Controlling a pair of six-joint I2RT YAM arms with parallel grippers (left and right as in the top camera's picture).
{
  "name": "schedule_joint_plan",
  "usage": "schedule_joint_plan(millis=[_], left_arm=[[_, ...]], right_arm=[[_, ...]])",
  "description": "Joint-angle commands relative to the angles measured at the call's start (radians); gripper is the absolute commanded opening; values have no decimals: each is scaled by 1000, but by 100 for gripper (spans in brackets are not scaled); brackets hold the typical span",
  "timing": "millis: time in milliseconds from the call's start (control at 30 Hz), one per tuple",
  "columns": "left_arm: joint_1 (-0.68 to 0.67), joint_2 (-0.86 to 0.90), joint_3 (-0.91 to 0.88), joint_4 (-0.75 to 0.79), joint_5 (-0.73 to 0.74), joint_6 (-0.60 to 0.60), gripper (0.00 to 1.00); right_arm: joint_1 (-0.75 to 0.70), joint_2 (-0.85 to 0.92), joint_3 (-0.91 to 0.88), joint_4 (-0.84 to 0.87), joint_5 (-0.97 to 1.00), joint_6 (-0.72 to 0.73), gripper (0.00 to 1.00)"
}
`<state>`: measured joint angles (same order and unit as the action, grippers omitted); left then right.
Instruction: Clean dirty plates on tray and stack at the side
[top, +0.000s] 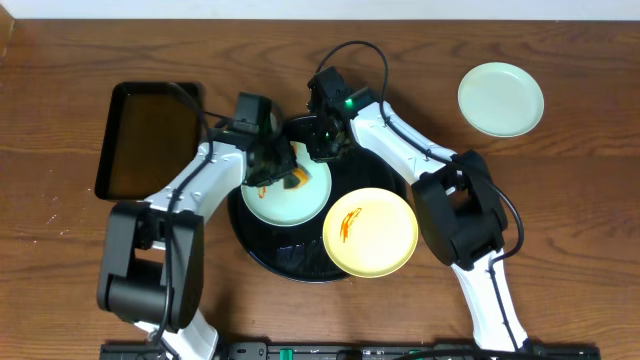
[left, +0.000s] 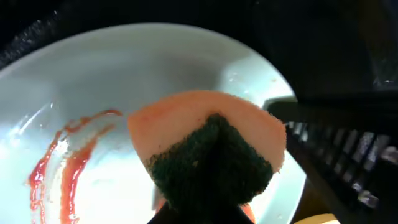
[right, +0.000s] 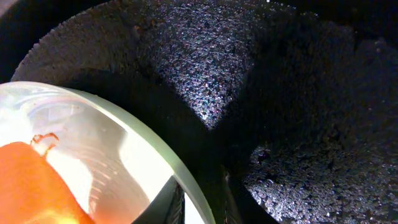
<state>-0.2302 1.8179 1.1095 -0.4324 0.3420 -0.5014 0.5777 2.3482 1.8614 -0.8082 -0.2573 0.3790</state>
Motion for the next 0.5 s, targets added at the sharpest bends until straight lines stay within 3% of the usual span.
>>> schedule_joint_plan(millis=[0, 67, 233, 467], left_arm=[[6, 19, 7, 2, 4, -9, 9], [6, 40, 7, 3, 4, -9, 9], [7, 87, 7, 24, 3, -13, 16], [42, 88, 7, 32, -110, -13, 16]], right_arm=[[-1, 15, -10, -4, 14, 10, 12], [-1, 15, -10, -4, 14, 10, 1], [-1, 15, -10, -13, 14, 10, 1], [-10, 15, -10, -30, 29, 8, 1]])
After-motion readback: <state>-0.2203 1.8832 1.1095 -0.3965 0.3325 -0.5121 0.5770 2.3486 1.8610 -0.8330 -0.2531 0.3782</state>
